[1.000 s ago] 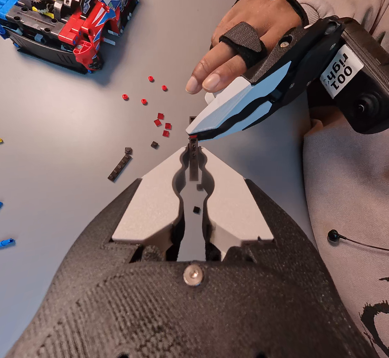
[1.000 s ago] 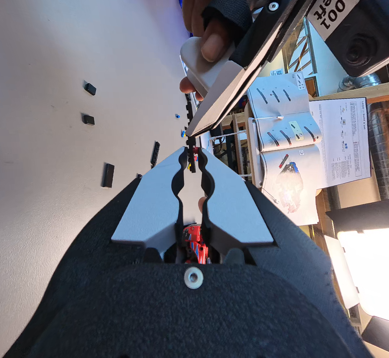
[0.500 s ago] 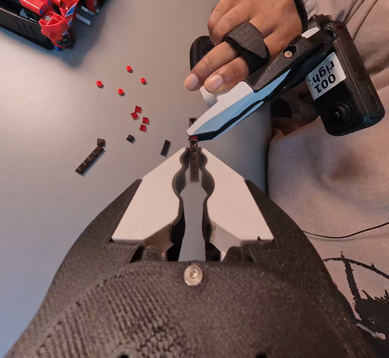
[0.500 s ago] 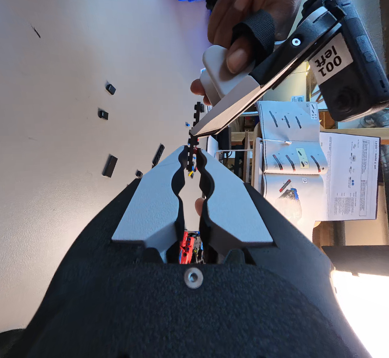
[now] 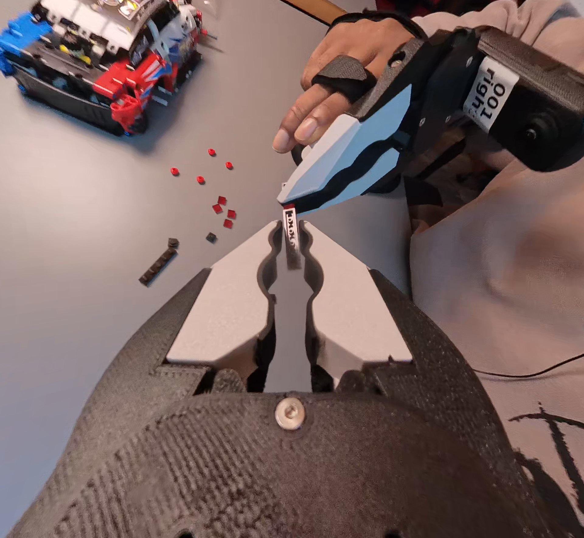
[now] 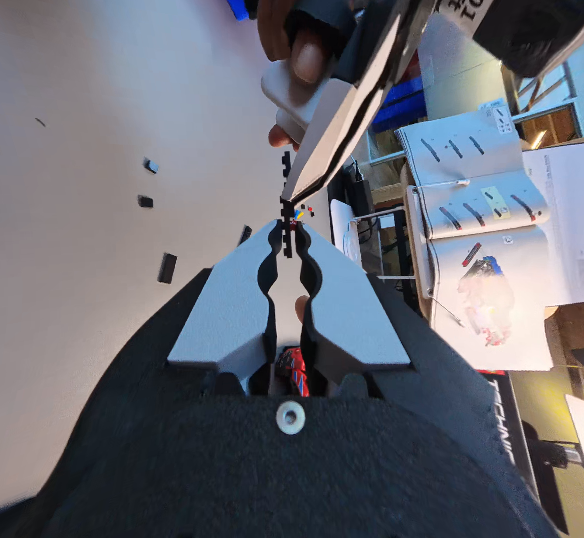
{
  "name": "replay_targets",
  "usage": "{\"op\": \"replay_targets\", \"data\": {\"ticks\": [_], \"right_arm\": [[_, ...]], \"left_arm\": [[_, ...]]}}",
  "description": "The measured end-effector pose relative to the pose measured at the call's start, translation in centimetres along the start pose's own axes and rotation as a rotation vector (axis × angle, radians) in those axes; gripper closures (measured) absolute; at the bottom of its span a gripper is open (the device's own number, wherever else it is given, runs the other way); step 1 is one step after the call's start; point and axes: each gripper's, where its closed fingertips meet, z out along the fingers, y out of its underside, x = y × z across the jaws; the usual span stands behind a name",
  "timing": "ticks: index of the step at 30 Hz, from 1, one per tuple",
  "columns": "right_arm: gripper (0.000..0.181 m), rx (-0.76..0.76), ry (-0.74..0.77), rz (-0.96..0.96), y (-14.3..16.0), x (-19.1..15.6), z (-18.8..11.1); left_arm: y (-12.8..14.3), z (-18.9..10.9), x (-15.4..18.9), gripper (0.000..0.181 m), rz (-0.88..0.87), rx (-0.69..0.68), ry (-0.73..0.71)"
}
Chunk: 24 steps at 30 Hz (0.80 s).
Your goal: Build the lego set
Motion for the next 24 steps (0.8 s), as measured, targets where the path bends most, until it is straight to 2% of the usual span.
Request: {"op": "replay_targets", "data": {"ticks": [2,3,6,9,16,20,21,23,24], "right_arm": [[0.176,0.012,-0.002,0.051,-0.1,0.2,-0.1],[0.175,0.02,-0.008,0.084,-0.2,0.2,-0.2],[0.175,0.042,-0.026,0.15,-0.5,0.2,-0.2],[0.176,0.058,-0.054,0.193,-1.0,0.0,-0.2],[0.176,0.061,-0.048,0.144,-1.7,0.5,-0.3],[0.177,0.065,-0.066,0.117,-2.0,0.3,-0.4],[0.177,0.073,-0.078,0.107,-2.4,-0.1,-0.3],[0.181,0.089,-0.094,0.091,-3.1,-0.6,-0.1],[0.181,0.142,-0.096,0.097,-4.7,-1.0,-0.2]], "left_arm": [[-0.1,-0.4,0.2,0.158,0.117,0.015,-0.059],[-0.1,-0.6,0.4,0.157,0.176,0.023,-0.089],[0.0,-0.7,0.6,0.164,0.352,0.033,-0.206],[0.4,-0.5,0.4,0.174,0.475,-0.013,-0.29],[-0.1,-1.2,0.9,0.175,0.529,-0.048,-0.29],[-0.9,-1.2,1.7,0.175,0.508,-0.016,-0.248],[-1.2,-1.0,2.3,0.176,0.507,-0.003,-0.222],[-2.1,-0.7,2.0,0.176,0.543,-0.002,-0.279],[-2.5,-0.5,2.1,0.175,0.556,-0.002,-0.276]]}}
